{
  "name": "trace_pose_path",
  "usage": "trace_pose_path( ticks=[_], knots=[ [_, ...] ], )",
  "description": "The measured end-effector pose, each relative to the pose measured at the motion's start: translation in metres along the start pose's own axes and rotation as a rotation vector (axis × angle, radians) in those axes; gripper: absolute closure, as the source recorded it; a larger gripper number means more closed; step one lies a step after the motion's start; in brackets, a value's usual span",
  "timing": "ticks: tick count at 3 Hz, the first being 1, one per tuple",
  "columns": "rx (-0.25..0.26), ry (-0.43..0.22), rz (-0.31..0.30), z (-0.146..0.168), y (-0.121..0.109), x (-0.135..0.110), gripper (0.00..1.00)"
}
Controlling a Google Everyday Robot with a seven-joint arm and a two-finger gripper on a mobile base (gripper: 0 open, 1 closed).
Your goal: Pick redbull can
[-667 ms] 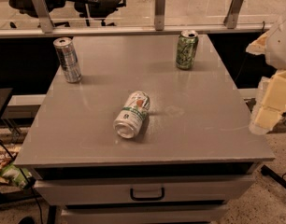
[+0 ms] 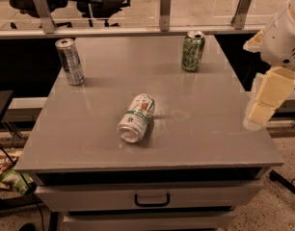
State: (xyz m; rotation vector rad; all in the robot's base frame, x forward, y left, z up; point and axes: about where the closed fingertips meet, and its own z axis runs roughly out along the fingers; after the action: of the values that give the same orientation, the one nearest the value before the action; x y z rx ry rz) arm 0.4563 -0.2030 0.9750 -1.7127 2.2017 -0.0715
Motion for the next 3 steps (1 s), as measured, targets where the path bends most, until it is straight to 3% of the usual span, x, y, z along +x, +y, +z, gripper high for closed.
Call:
trace_pose_path(
  ticks=[2, 3],
  knots=[
    [0.0, -0.105, -0.015, 0.037, -0.044, -0.073, 0.0],
    [-0.01, -0.179, -0.026, 0.057, -0.07, -0.139, 0.0]
  ],
)
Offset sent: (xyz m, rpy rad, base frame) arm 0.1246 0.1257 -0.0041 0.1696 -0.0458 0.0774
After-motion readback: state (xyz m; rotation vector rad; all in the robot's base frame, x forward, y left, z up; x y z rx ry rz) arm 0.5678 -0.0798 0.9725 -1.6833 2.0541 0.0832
